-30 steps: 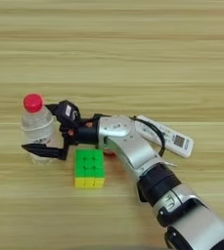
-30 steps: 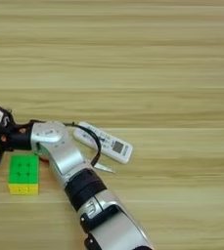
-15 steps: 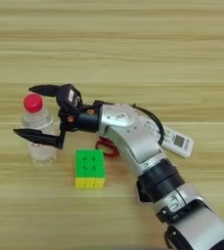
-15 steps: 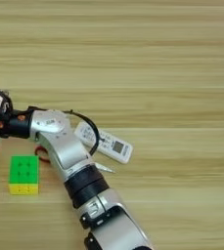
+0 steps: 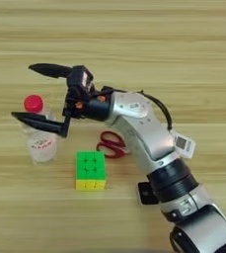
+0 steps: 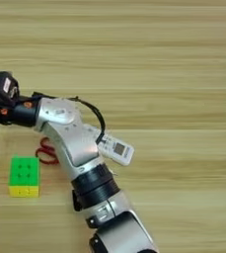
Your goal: Move the objects on the table
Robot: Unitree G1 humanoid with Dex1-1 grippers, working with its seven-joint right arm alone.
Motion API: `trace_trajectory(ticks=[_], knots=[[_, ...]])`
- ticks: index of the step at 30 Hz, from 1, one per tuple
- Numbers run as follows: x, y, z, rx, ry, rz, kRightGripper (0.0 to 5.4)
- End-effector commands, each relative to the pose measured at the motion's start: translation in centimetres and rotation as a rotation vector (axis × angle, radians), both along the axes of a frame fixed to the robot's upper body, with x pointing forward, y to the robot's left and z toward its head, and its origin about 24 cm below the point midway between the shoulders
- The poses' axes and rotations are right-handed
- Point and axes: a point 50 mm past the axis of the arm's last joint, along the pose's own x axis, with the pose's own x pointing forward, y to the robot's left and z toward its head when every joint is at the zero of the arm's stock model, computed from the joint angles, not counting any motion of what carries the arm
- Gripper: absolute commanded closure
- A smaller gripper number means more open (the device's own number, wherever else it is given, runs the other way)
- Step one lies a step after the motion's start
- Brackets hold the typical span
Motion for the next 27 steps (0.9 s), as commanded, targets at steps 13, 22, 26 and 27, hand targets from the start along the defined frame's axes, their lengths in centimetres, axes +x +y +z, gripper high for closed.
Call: trace_trajectory(ticks=[13,22,26,27], knots=[[1.0,-14.1,4.9,0.001,-0.122,-0.356,0.03],[2.0,-18.4,2.0,-0.159,-0.063,-0.557,0.03],[2.6,-19.9,-0.9,-0.270,0.006,-0.612,0.03],[2.7,-20.2,-1.4,-0.288,0.022,-0.617,0.03]])
